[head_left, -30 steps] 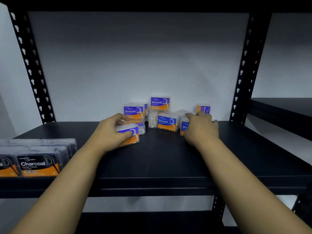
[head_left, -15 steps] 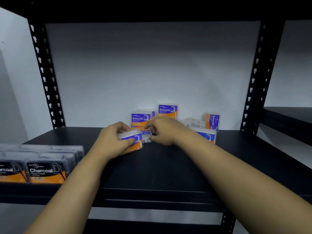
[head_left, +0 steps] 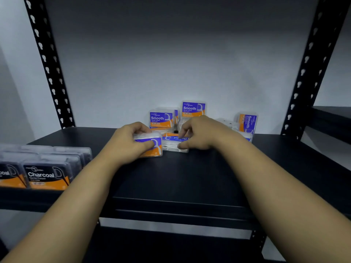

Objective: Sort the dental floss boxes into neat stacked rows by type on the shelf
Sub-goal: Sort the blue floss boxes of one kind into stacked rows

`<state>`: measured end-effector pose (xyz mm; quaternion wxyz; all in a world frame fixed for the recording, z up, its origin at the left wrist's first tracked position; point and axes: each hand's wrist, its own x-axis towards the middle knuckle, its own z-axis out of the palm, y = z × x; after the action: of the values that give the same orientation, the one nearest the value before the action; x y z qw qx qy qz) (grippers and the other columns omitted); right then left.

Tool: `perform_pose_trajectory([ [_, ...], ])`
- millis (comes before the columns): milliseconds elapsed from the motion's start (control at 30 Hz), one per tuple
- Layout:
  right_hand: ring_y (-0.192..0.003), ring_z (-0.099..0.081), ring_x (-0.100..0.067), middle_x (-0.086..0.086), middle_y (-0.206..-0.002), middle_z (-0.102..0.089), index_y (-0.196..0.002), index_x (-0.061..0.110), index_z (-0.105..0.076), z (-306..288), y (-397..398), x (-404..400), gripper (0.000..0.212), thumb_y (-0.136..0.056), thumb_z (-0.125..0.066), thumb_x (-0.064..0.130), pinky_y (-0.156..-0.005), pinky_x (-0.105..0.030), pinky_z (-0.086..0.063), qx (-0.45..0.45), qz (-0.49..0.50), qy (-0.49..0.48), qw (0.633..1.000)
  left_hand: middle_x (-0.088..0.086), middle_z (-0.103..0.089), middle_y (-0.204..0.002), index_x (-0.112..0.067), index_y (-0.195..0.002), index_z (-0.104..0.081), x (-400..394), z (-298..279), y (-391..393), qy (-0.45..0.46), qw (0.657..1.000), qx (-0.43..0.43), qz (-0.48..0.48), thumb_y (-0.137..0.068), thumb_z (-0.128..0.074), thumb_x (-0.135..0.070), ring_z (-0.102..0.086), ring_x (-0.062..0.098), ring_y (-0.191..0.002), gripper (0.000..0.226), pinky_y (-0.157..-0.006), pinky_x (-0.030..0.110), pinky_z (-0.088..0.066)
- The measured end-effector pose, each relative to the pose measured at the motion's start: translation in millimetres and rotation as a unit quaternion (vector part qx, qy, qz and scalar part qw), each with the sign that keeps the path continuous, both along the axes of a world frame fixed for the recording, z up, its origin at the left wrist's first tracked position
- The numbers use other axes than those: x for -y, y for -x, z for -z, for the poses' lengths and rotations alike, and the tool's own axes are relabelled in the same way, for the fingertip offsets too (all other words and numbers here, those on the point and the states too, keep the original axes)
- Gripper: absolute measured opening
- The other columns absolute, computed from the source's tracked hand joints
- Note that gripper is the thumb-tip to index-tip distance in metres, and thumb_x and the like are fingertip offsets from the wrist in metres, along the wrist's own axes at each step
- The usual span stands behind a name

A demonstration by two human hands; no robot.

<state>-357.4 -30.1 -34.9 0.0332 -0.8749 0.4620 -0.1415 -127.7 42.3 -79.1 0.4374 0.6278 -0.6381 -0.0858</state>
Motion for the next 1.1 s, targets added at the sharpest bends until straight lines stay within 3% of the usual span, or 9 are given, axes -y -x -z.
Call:
perform_pose_trajectory([
  [67, -0.092, -0.06, -0.011, 0.017, -0.094, -0.061, -0.11, 0.032, -0.074, 1.1, 1.7, -0.4, 0.036, -0.078, -0.081, 0.048, -0.08, -0.03, -0.05, 0.01, -0.012, 0.004, 1.0, -0.006, -0.073, -0.102, -0.025, -0.102, -0.071, -0.3, -0.8, 0.5, -0.001, 1.0, -0.008, 0.008, -0.082, -0.079, -0.031, -0.068, 0.011, -0.091, 0.022, -0.075, 0.024, -0.051],
  [133, -0.101, -0.059, -0.013, 0.008, -0.117, -0.065, -0.116, 0.031, -0.071, 2.9, 0.9, -0.3, 0.039, -0.082, -0.079, 0.048, -0.087, -0.032, -0.051, 0.003, -0.024, 0.0, 1.0, -0.009, -0.074, -0.1, -0.026, -0.1, -0.072, -0.9, -1.2, 1.6, -0.001, 0.999, -0.033, 0.025, -0.088, -0.073, -0.04, -0.07, 0.007, -0.09, 0.018, -0.076, 0.025, -0.053],
  [300, -0.129, -0.053, -0.021, -0.001, -0.152, -0.05, -0.152, 0.032, -0.045, 8.8, -4.1, -4.7, 0.067, -0.091, -0.068, 0.05, -0.104, -0.035, -0.043, -0.065, -0.022, -0.016, 0.997, -0.01, -0.075, -0.103, -0.026, -0.103, -0.072, 0.7, 0.1, 1.7, -0.008, 0.999, -0.026, 0.039, -0.092, -0.067, -0.044, -0.07, 0.003, -0.092, 0.021, -0.077, 0.023, -0.053],
  [467, -0.119, -0.057, -0.021, -0.001, -0.139, -0.057, -0.146, 0.028, -0.049, 2.8, 2.3, -6.5, 0.074, -0.081, -0.079, 0.047, -0.097, -0.035, -0.049, -0.039, -0.002, -0.029, 0.999, -0.01, -0.076, -0.102, -0.026, -0.102, -0.073, 1.0, 0.5, 0.7, -0.008, 0.998, -0.033, 0.043, -0.092, -0.068, -0.043, -0.071, 0.004, -0.093, 0.021, -0.077, 0.022, -0.052],
  [600, -0.095, -0.06, -0.017, 0.004, -0.11, -0.06, -0.134, 0.031, -0.051, -8.2, 17.0, -5.4, 0.076, -0.068, -0.09, 0.032, -0.081, -0.028, -0.05, 0.102, -0.003, -0.037, 0.994, -0.01, -0.076, -0.1, -0.027, -0.1, -0.073, 0.2, 0.6, 1.7, -0.007, 0.999, -0.034, 0.039, -0.092, -0.068, -0.044, -0.071, 0.004, -0.091, 0.02, -0.078, 0.025, -0.054],
  [733, -0.087, -0.062, -0.014, 0.006, -0.107, -0.06, -0.131, 0.033, -0.053, -20.6, 30.3, -3.0, 0.072, -0.069, -0.089, 0.023, -0.073, -0.025, -0.05, 0.215, -0.028, -0.056, 0.975, -0.008, -0.076, -0.1, -0.024, -0.099, -0.073, -0.9, 0.5, 2.8, -0.006, 0.998, -0.045, 0.045, -0.091, -0.068, -0.043, -0.072, 0.005, -0.091, 0.02, -0.078, 0.024, -0.053],
  [833, -0.079, -0.063, -0.017, 0.002, -0.096, -0.064, -0.125, 0.029, -0.057, -22.5, 34.7, -2.3, 0.058, -0.075, -0.084, 0.02, -0.07, -0.03, -0.051, 0.234, -0.034, -0.1, 0.967, -0.008, -0.076, -0.101, -0.025, -0.1, -0.072, -1.3, 0.7, 3.0, -0.012, 0.998, -0.049, 0.047, -0.092, -0.068, -0.043, -0.072, 0.006, -0.092, 0.021, -0.08, 0.026, -0.055],
  [1000, -0.073, -0.065, -0.003, 0.005, -0.092, -0.069, -0.11, 0.016, -0.07, -17.4, 27.6, -0.4, 0.022, -0.089, -0.071, 0.024, -0.062, -0.02, -0.053, 0.223, -0.068, -0.135, 0.963, -0.007, -0.075, -0.104, -0.026, -0.101, -0.071, -2.0, -0.3, 3.2, -0.016, 0.998, -0.045, 0.046, -0.092, -0.067, -0.044, -0.072, 0.007, -0.093, 0.021, -0.082, 0.028, -0.056],
  [1100, -0.103, -0.067, -0.012, 0.005, -0.106, -0.072, -0.109, 0.03, -0.074, -14.4, 24.4, 3.4, 0.022, -0.093, -0.061, 0.023, -0.09, -0.03, -0.053, 0.199, -0.065, -0.089, 0.974, -0.008, -0.075, -0.103, -0.025, -0.102, -0.071, -3.4, -0.7, 3.5, -0.019, 0.998, -0.046, 0.046, -0.092, -0.067, -0.045, -0.072, 0.006, -0.092, 0.022, -0.081, 0.027, -0.055],
])
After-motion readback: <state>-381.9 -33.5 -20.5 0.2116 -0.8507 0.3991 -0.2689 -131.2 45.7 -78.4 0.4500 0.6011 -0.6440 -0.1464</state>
